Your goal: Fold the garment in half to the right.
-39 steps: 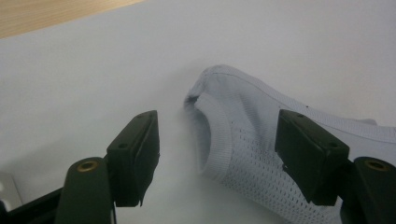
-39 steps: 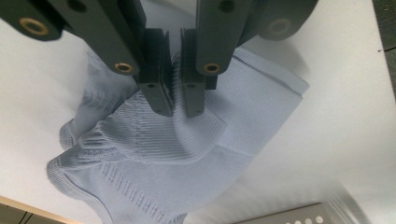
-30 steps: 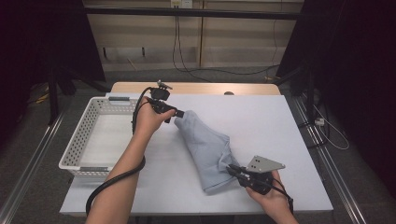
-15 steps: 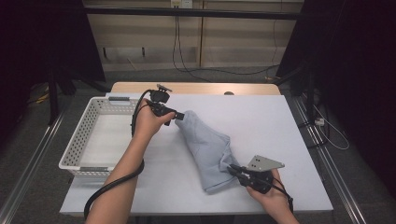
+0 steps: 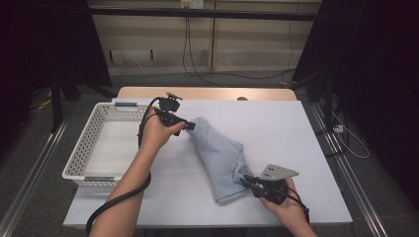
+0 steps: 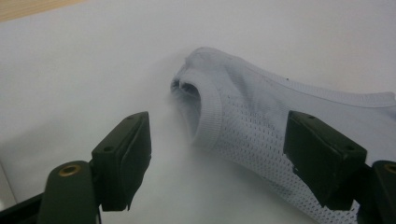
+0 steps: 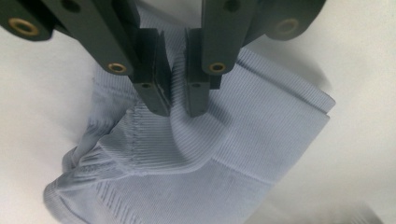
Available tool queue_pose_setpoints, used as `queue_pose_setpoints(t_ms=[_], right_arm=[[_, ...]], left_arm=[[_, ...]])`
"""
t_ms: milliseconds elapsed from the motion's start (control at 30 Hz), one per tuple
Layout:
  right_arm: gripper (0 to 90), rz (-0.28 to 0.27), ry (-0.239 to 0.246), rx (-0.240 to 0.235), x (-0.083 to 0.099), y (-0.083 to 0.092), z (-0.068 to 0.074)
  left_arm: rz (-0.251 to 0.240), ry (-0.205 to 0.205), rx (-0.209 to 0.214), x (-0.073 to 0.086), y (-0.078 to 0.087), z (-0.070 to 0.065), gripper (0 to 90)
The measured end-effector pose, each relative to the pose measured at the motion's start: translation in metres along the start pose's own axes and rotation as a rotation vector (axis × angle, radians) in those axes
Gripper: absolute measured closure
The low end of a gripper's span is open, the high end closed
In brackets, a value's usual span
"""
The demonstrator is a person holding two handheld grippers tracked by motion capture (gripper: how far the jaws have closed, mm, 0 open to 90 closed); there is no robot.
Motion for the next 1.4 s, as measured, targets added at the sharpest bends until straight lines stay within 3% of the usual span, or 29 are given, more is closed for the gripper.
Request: queue_pose_setpoints(t_ms=[167,500,867,1100,1300,1400], right_arm=[[75.1,-0.001,-0.014,-0.012,-0.003,0.002,0.000],[38.5,-0.045,-0.064,-0.003,-0.015,0.008,-0.005],[23.9,-0.079,-0.099,-0.018,-0.030,0.011,-0.012],[22.3,-0.085,-0.096,-0.019,-0.035,0.007,-0.013],[31.7,-0.097,-0.093,-0.025,-0.044,0.004,-0.014],[31.8,-0.088,-0.086,-0.026,-0.045,0.000,-0.013]], left_arm=[[-0.002,0.010,0.001,0.004,0.000,-0.001,23.5],[-0.002,0.007,0.005,0.013,0.003,-0.006,21.6],[-0.010,-0.014,0.016,0.020,0.006,-0.019,20.0],[-0.018,-0.011,0.024,0.026,0.004,-0.027,19.4],[-0.011,-0.020,0.031,0.029,0.003,-0.032,18.8],[-0.011,-0.019,0.034,0.031,0.004,-0.035,18.6]])
Point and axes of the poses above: each handheld gripper's, and its own axes: y roughly backward along the jaws, x roughly out of its underside, z roughly to its left, the point moved 2 cm from there along -y, roughly forward along the jaws, and after that the axes turned 12 degrees about -y, right-handed, at the moved point
